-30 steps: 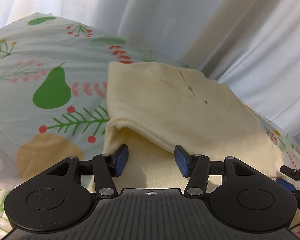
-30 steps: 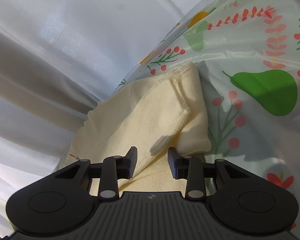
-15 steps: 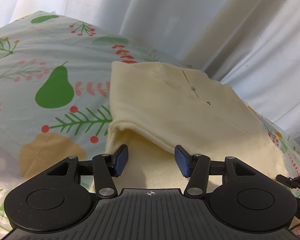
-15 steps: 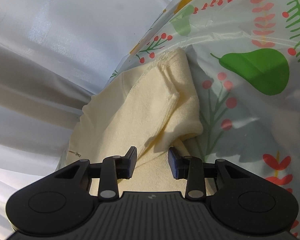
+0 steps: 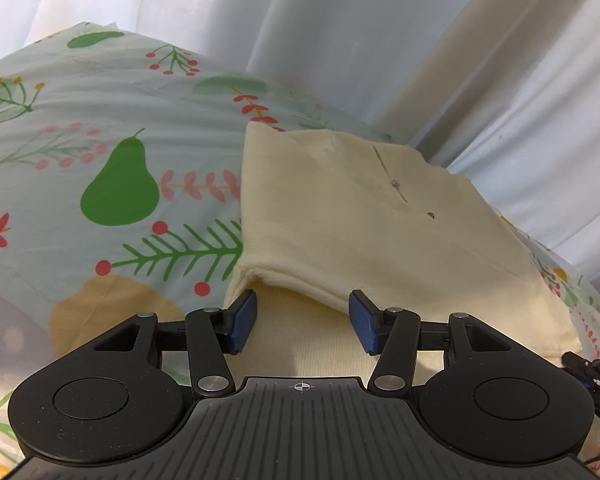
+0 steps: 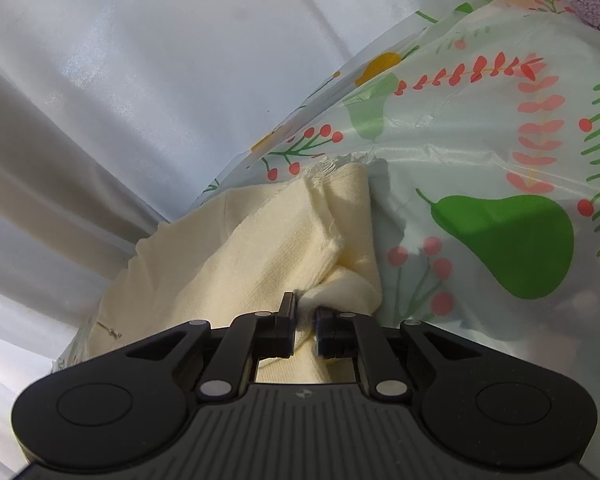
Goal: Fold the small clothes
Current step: 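Fold the side edge inward over the sleeves with the right gripper, then release the folded edge and withdraw both grippers above the sweater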
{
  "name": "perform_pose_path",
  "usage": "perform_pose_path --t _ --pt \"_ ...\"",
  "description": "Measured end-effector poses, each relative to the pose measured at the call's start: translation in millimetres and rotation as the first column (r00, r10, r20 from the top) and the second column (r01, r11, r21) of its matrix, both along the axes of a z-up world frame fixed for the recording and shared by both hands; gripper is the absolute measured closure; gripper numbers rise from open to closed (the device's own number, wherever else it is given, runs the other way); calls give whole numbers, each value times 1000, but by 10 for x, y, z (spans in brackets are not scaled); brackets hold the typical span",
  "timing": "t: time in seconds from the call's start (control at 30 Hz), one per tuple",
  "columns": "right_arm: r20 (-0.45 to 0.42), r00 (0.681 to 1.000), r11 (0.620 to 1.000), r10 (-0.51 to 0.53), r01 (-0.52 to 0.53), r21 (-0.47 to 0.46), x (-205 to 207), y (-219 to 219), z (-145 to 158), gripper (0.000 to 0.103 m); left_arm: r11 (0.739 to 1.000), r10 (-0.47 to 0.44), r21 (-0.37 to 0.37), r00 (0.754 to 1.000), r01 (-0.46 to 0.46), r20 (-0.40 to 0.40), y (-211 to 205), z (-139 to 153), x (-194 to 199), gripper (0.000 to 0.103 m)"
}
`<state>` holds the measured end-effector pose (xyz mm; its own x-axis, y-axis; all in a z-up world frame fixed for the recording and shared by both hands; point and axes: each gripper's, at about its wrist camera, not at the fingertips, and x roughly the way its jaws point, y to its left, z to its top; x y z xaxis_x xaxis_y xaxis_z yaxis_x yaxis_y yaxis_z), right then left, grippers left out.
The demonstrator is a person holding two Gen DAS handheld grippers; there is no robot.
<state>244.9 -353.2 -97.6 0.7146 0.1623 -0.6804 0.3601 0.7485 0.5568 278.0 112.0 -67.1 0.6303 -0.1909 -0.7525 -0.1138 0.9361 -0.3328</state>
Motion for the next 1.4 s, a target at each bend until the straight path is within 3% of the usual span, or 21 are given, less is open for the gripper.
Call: perform_pose_path --t 0.07,0.23,0.43,0.53,0.67,0.87,0.9,1.0,1.07,1.23,1.3,1.4 --pt "35 997 996 67 -65 -54 -108 75 135 84 1000 -15 2 1000 15 22 11 101 -69 45" --pt "113 971 950 213 -179 -255 -133 339 394 84 998 -48 36 995 45 85 -99 246 16 39" --pt "26 953 861 302 -262 -435 278 653 197 84 976 -121 192 991 106 65 -427 11 303 46" --pt "-7 950 783 312 -261 -565 395 738 89 93 963 -125 249 990 104 69 -492 -94 400 54" --pt "0 956 811 292 -247 -531 517 652 100 93 942 -157 316 980 112 120 -549 -126 451 50" --pt "-4 950 843 313 -279 -460 400 607 161 89 954 -104 292 990 71 99 -427 -16 329 47" --pt "-2 946 851 324 -292 -437 303 610 198 88 949 -102 308 990 66 101 -413 21 245 46" --pt "-13 914 860 405 -386 -333 -77 638 263 86 935 -107 346 992 76 73 -380 122 -103 28" --pt "-46 886 848 460 -455 -271 -398 683 255 86 934 -125 340 992 111 20 -352 155 -365 26" --pt "-117 841 808 528 -540 -235 -1366 762 283 84 943 -118 298 986 149 -120 -253 187 -1005 24" --pt "-142 833 810 535 -554 -193 -1704 713 268 77 943 -109 296 982 150 -151 -189 196 -1266 23" --pt "-166 837 823 522 -545 -160 -2087 614 274 76 941 -85 306 977 143 -195 -84 196 -1564 23"
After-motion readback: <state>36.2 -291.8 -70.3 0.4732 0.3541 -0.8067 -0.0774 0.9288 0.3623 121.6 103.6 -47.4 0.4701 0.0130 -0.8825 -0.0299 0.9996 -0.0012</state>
